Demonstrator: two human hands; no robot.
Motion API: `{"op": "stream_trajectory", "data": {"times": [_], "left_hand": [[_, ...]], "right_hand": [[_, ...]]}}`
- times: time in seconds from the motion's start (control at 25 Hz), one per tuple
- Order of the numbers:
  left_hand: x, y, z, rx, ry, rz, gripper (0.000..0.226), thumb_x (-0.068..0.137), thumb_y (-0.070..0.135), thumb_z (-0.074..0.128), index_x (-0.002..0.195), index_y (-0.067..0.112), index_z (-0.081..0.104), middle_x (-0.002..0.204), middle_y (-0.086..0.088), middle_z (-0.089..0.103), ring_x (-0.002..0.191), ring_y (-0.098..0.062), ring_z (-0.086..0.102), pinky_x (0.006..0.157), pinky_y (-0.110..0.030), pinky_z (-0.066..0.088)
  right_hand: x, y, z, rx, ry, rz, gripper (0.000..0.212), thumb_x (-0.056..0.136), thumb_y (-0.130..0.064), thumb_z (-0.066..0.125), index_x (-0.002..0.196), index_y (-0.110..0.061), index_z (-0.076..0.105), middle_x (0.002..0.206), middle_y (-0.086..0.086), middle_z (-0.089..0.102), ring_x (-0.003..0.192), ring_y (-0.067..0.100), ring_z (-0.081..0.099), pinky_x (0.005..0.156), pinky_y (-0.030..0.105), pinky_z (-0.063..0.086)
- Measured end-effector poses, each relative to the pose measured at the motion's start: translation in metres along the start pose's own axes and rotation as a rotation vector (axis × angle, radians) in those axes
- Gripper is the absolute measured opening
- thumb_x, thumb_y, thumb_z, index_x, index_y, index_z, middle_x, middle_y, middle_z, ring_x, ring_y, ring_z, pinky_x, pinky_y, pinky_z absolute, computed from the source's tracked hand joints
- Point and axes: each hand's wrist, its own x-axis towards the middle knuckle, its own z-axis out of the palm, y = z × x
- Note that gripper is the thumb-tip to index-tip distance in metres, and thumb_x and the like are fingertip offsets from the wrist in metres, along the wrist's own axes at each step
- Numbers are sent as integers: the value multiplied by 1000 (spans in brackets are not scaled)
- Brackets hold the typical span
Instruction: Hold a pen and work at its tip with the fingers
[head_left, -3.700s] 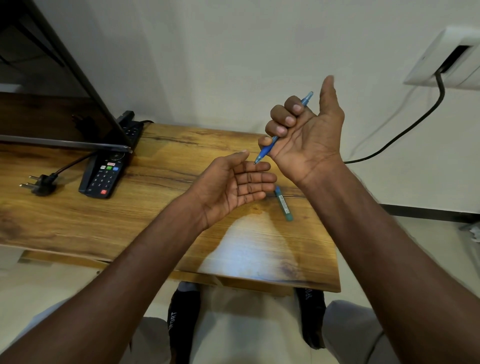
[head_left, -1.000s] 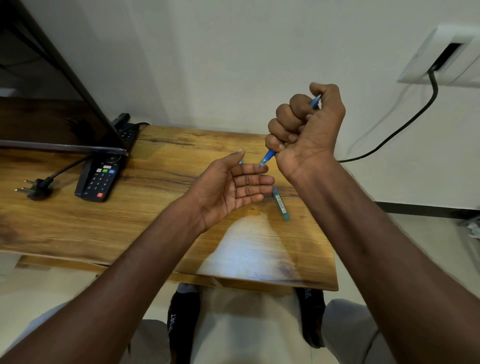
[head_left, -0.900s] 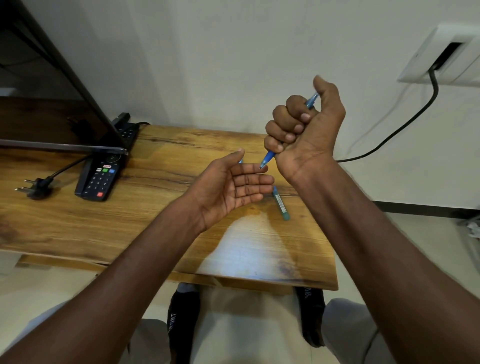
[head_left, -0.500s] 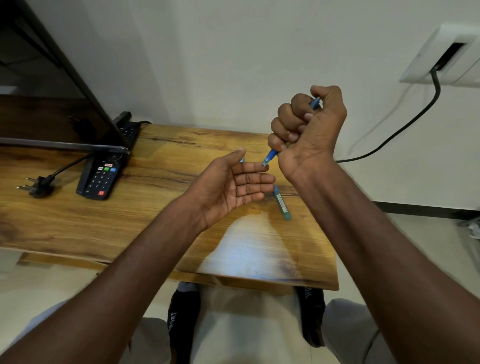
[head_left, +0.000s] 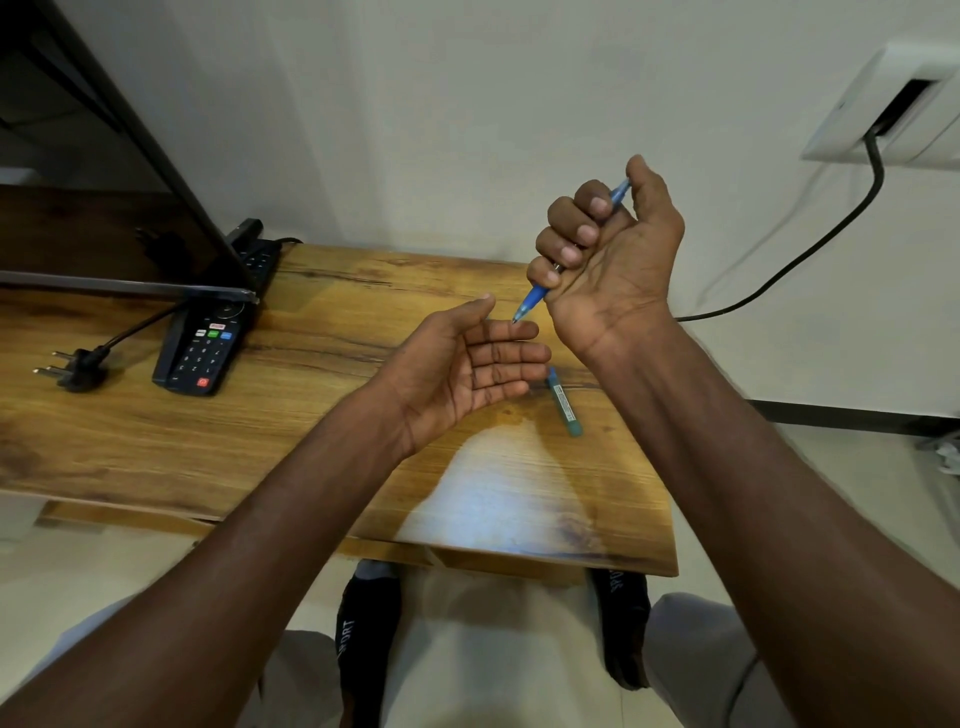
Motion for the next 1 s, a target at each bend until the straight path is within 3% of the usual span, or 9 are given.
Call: {"op": "stream_trajectory", "data": {"times": [0.24,0.44,0.56,0.68,0.84,1.0], "left_hand": [[1,0,0,2,4,0,50,107,46,46,113,5,74,107,-18,79,93,-24,79,86,-33,61],[0,1,-1,-4,0,7,50,107,45,46,115,4,73,107,-18,79,92,-24,79,85,-32,61],[0,1,-1,-3,4,10,50,107,45,46,117,3,73,109,-19,79,94,-25,79,89,-33,61],[0,0,-1,4,5,9,50,107,45,46,120,3,72,112,-19,78,99,-26,78,90,-34,60],[-1,1,-1,1,3,10,50,107,45,46,117,3,72,112,-19,78,98,-26,78,91,-34,59],[0,0,-1,3,6,10,49,107,45,46,114,4,73,111,-19,78,96,-25,79,90,-34,59]], "right_hand": [[-4,0,3,-67,12,-24,44,102,-42,37,63,-20,37,57,-5,27,50,14,22,51,27,17],[-3,0,4,-58,-47,2,49,105,-52,36,69,-19,42,64,-3,31,55,14,27,53,30,22],[-1,2,3,-65,-65,4,44,104,-44,37,68,-19,41,64,-3,31,55,15,28,53,30,24],[-1,3,4,-54,-107,49,49,103,-55,36,71,-19,43,67,-2,32,57,15,30,56,31,26],[-1,3,3,-73,-125,60,42,103,-44,37,69,-19,40,66,-2,31,57,16,29,57,32,27],[0,4,4,-76,-139,77,43,103,-46,36,70,-19,41,67,-2,31,58,15,29,58,32,27]]}}
